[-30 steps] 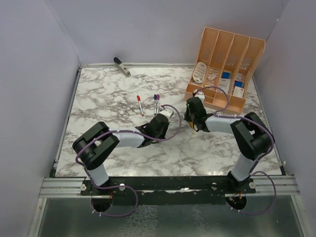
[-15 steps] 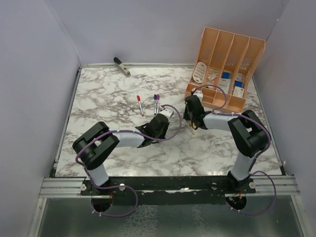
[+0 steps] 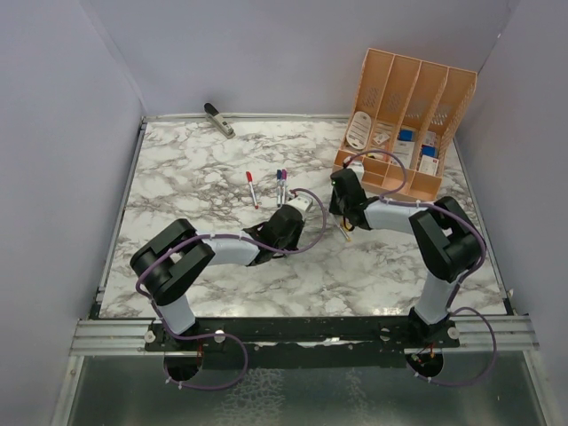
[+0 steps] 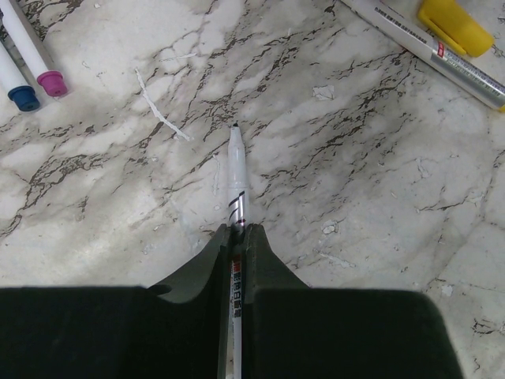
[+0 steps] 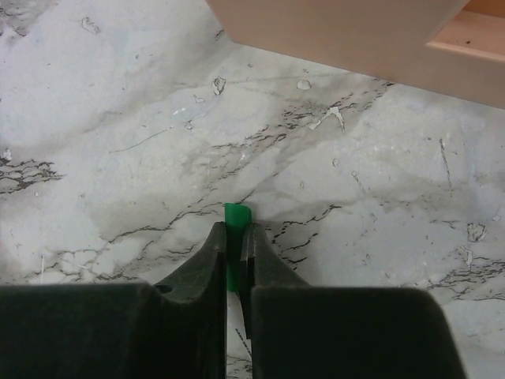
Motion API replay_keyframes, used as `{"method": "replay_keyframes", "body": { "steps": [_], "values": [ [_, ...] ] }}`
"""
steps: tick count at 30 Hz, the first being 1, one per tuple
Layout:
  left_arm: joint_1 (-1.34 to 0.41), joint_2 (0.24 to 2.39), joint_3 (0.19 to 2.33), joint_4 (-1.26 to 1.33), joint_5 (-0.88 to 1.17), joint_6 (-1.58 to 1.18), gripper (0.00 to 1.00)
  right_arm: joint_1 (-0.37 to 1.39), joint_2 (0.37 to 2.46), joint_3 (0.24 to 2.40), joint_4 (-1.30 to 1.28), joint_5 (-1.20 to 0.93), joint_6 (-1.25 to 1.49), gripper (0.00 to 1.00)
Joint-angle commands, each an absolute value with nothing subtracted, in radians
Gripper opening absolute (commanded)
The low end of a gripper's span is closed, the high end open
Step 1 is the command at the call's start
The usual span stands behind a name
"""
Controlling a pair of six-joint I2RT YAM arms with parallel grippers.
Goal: Insert the pens into the pen caps
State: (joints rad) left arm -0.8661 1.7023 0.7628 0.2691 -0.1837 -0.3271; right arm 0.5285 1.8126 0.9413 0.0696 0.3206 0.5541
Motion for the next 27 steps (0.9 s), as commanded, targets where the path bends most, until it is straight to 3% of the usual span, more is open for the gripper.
{"method": "replay_keyframes", "body": {
  "steps": [1, 15, 22, 27],
  "values": [
    [-0.871, 1.668, 0.741, 0.231, -0.187, -0.304, 0.0, 0.523, 1.755, 0.914, 0.059, 0.319, 0.556, 0.01],
    [-0.871, 1.425, 0.646, 0.388, -0.154, -0.159, 0.0, 0.525, 1.399, 0.708, 0.341, 0.219, 0.516, 0.01],
    [-0.871, 1.191, 0.427, 0.746, 0.004, -0.129, 0.0, 0.525, 1.227, 0.576, 0.544, 0.045, 0.522, 0.01],
    [-0.871, 1.135, 0.41, 0.795, 0.075, -0.178, 0.0, 0.525, 1.146, 0.456, 0.831, -0.137, 0.554, 0.01]
  ]
}}
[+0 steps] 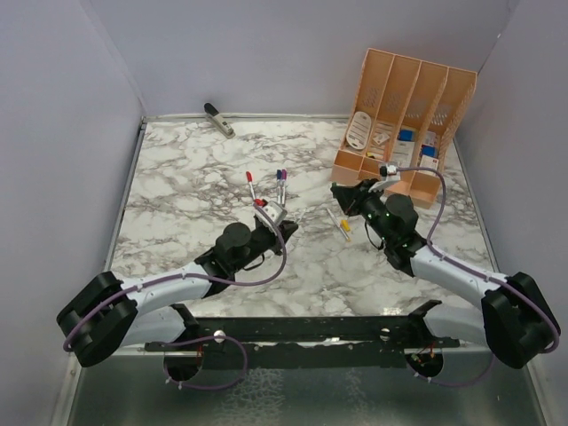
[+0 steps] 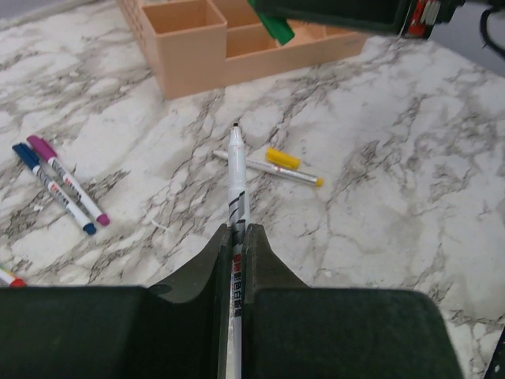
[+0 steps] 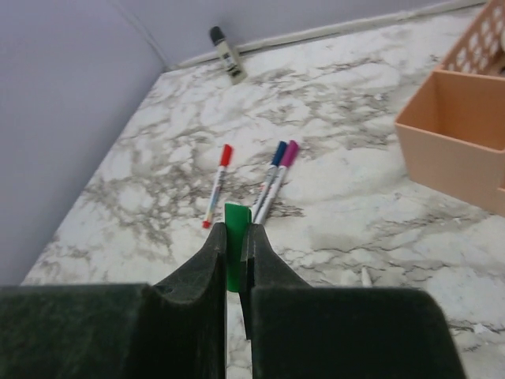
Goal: Insert the pens into the pen caps
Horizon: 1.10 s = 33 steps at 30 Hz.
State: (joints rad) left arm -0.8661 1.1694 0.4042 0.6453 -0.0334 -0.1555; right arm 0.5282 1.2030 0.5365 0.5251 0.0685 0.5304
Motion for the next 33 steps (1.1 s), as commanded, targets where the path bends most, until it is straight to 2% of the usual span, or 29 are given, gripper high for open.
{"method": "replay_keyframes", "body": {
  "steps": [1, 4, 16, 33],
  "values": [
    [-0.871, 1.133, 0.414, 0.801, 0.085, -0.194, 0.0, 0.525, 1.139, 0.444, 0.884, -0.179, 0.544, 0.01],
    [-0.872, 1.135, 0.406, 0.864, 0.121, -0.252, 0.0, 0.525, 1.125, 0.417, 1.003, -0.243, 0.554, 0.01],
    [-0.873, 1.198, 0.352, 1.138, 0.181, -0.391, 0.0, 0.525, 1.086, 0.342, 1.299, -0.279, 0.696, 0.01],
    [-0.873, 1.282, 0.359, 1.43, 0.24, -0.493, 0.0, 0.525, 1.313, 0.336, 1.765, -0.33, 0.887, 0.01]
  ]
}}
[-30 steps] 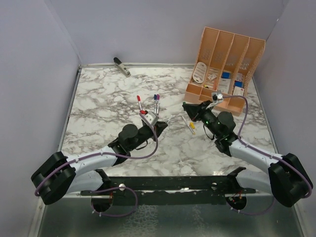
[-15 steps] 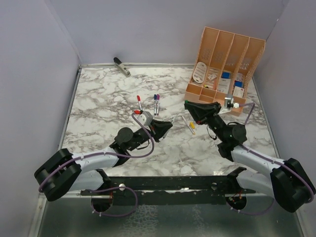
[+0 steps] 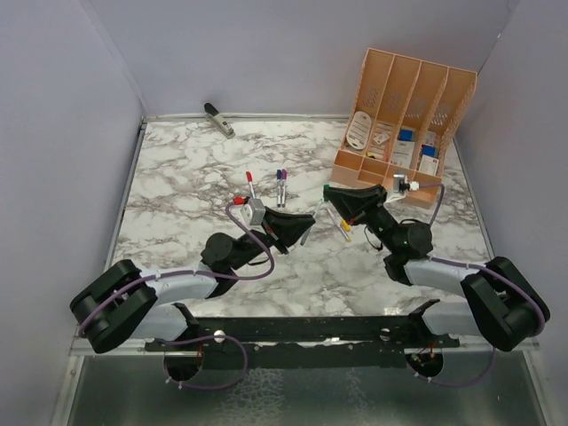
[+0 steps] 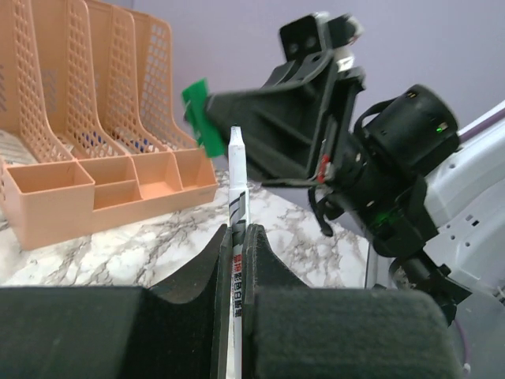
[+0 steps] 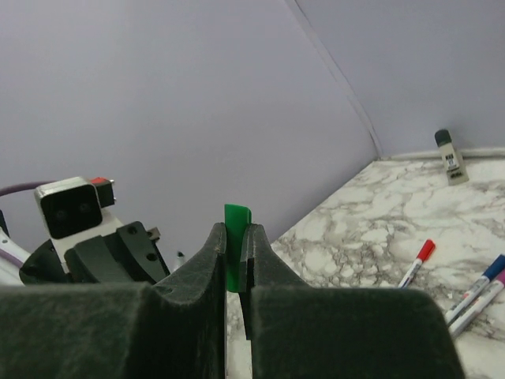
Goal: Insert the pens into the pen caps
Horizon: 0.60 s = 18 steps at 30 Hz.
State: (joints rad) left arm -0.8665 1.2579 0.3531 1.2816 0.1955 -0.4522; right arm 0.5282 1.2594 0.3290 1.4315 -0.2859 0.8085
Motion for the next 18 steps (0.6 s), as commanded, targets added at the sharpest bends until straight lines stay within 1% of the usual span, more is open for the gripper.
{"method": "replay_keyframes", "body": {
  "steps": [1, 18],
  "values": [
    [-0.873, 1.289, 0.358, 1.441, 0.243, -0.496, 0.0, 0.525, 1.323, 0.34, 1.776, -0.33, 0.905, 0.01],
    [-0.874, 1.317, 0.355, 1.469, 0.245, -0.511, 0.0, 0.526, 1.22, 0.367, 1.778, -0.322, 0.875, 0.01]
  ]
}}
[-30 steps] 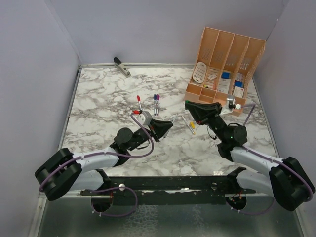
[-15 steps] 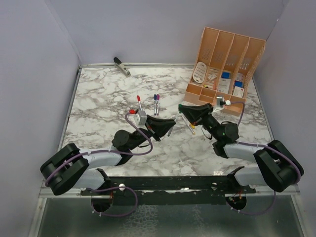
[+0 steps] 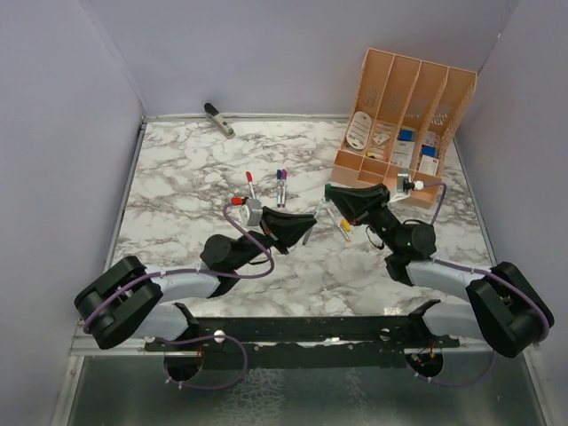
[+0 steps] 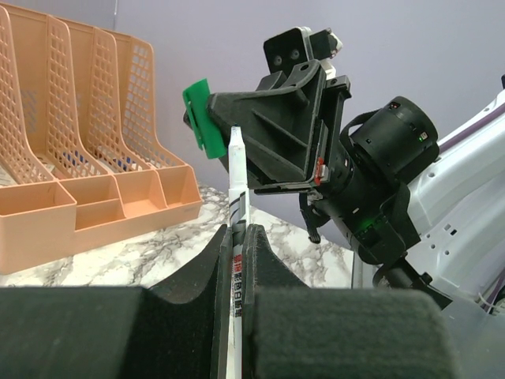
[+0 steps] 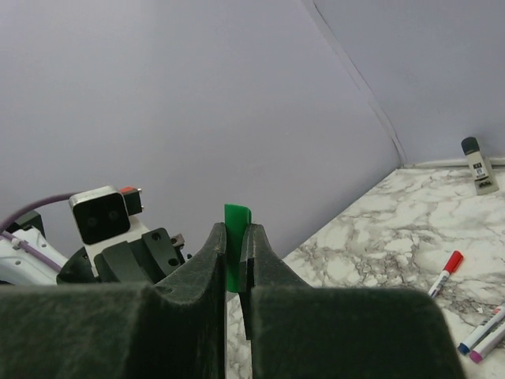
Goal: Insert the pens into the pen caps
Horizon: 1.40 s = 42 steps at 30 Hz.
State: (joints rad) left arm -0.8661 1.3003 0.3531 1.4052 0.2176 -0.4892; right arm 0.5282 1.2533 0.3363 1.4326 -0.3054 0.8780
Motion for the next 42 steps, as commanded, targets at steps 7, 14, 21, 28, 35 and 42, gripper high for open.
{"method": "replay_keyframes", "body": {
  "steps": [7, 14, 21, 28, 35, 42],
  "values": [
    [-0.876, 1.347, 0.386, 1.466, 0.275, -0.526, 0.0, 0.526, 1.196, 0.386, 1.778, -0.322, 0.884, 0.01],
    [-0.879, 1.358, 0.402, 1.465, 0.28, -0.525, 0.0, 0.526, 1.192, 0.384, 1.778, -0.318, 0.892, 0.01],
    [-0.88, 1.358, 0.403, 1.464, 0.268, -0.52, 0.0, 0.526, 1.191, 0.372, 1.778, -0.318, 0.899, 0.01],
    [-0.881, 1.373, 0.411, 1.465, 0.261, -0.525, 0.0, 0.526, 1.187, 0.365, 1.779, -0.314, 0.902, 0.01],
    [-0.881, 1.391, 0.425, 1.478, 0.265, -0.533, 0.0, 0.526, 1.188, 0.358, 1.779, -0.317, 0.905, 0.01],
    [-0.881, 1.389, 0.422, 1.49, 0.264, -0.534, 0.0, 0.526, 1.187, 0.348, 1.778, -0.313, 0.901, 0.01]
  ]
}}
